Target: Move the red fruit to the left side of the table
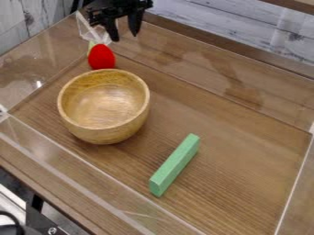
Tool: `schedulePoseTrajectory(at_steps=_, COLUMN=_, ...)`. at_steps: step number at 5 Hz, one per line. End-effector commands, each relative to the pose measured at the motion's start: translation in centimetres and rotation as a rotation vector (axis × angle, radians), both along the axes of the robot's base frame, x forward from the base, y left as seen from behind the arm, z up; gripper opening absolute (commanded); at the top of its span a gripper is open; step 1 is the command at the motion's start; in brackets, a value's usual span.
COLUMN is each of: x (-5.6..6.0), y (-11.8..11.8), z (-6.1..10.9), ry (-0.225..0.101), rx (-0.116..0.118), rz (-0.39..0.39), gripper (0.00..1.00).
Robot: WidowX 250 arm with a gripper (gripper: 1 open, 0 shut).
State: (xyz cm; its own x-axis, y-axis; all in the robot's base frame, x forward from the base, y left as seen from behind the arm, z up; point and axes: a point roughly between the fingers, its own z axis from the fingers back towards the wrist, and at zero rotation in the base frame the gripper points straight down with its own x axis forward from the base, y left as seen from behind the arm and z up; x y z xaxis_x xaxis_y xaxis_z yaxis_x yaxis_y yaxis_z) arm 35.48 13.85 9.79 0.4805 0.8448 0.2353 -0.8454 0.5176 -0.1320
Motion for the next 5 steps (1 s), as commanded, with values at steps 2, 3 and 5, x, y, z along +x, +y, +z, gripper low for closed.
schedulePoseTrajectory(at_steps=2, x=0.4, y=1.3, z=2.5, ry=-0.070, rx=0.035, rz=-0.109, gripper=1.00)
schedulePoseTrajectory(at_steps=3, x=0.5, y=1.7, z=2.8, ry=-0.070, rx=0.033, rz=-0.157, gripper=1.00)
schedulePoseTrajectory(at_steps=5, x=0.7, y=0.5, z=5.2, ry=-0.058, rx=0.039, rz=-0.241, gripper=1.00)
